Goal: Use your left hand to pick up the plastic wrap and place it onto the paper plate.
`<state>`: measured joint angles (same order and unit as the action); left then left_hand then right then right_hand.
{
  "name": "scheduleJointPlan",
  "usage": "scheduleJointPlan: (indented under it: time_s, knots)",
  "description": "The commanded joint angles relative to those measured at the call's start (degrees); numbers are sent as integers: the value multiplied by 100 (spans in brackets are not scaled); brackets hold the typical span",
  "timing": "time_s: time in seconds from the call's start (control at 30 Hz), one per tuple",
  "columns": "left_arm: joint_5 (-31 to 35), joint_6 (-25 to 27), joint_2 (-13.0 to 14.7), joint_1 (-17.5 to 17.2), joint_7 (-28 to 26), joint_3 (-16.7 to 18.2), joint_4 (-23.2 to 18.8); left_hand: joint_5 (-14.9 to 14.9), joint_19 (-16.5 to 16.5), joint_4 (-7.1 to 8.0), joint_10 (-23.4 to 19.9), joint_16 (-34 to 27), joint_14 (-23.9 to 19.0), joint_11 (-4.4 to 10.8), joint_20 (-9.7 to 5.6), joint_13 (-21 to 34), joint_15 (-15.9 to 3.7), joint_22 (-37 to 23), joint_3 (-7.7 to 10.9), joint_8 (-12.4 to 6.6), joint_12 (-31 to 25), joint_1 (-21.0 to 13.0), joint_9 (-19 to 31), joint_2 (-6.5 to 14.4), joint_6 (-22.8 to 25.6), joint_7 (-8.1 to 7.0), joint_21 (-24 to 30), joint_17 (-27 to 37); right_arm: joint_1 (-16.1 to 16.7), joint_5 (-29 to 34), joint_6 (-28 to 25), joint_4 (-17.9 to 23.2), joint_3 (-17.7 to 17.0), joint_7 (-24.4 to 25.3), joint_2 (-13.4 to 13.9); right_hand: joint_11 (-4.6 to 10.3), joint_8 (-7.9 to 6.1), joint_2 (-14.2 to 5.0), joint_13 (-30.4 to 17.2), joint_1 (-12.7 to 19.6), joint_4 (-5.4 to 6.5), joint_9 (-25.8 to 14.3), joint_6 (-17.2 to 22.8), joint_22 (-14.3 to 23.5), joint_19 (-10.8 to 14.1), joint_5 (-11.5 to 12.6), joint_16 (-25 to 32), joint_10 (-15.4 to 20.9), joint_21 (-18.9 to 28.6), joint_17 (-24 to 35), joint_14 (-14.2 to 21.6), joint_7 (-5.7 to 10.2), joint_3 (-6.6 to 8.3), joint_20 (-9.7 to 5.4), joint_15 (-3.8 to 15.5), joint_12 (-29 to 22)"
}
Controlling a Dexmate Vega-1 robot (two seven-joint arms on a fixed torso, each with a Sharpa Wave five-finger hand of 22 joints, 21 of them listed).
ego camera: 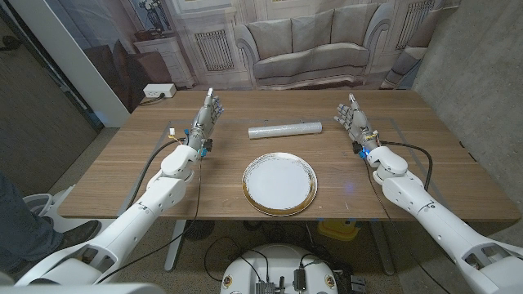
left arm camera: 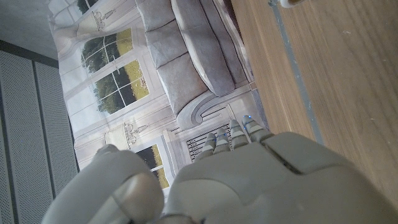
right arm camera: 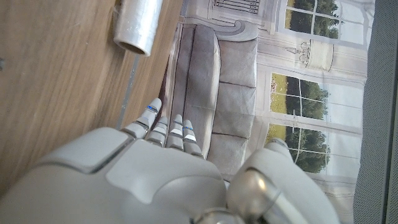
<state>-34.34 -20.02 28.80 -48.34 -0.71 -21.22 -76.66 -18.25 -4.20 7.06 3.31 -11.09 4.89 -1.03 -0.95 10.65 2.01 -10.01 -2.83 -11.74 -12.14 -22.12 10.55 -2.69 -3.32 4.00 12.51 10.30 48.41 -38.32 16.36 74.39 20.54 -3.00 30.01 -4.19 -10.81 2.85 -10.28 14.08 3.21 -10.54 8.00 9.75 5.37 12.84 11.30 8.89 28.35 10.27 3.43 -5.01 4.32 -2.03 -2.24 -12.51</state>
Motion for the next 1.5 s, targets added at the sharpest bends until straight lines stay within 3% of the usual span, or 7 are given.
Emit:
scheduleJointPlan:
  time_s: [0.03,0.73,1.13,1.5]
  knots:
    - [230,-252,-70,118,2,-74,165,-34,40,-53,-76,-37,-56,8,10,17,-30,-11,16,-34,-35,-125,6,28,76,-17,-7,9,37,-13,-12,47,-26,46,20,14,-37,-30,-16,35,-15,-13,29,16,72,36,14,58,-8,25,72,-6,24,-204,8,-8]
    - [570,-251,-9,234,-149,-166,11,-78,145,-151,-321,-58,-278,66,-1,18,-79,-12,71,-81,-84,-360,9,152,314,-47,-23,7,161,-33,-5,148,-78,157,43,2,-37,-45,-18,38,-19,-13,36,18,111,40,13,66,-57,27,111,-7,11,-193,-14,1]
    - [683,-572,-8,196,-129,-142,-77,-86,169,-179,-384,-53,-331,103,0,19,-105,-14,80,-92,-87,-432,11,187,401,-60,-33,8,181,-14,-59,237,-66,212,59,8,-35,-53,-18,43,-24,-14,36,19,132,41,13,68,-89,27,137,-11,3,-178,-24,7]
    - [1179,-676,89,150,-489,-125,-319,-96,203,-219,-507,-58,-431,141,-18,20,-142,-14,96,-117,-105,-531,14,234,541,-97,-44,7,174,0,-69,279,-57,240,48,-7,-35,-64,-20,39,-23,-14,40,20,211,41,40,66,-104,32,236,-16,-8,-169,-6,15]
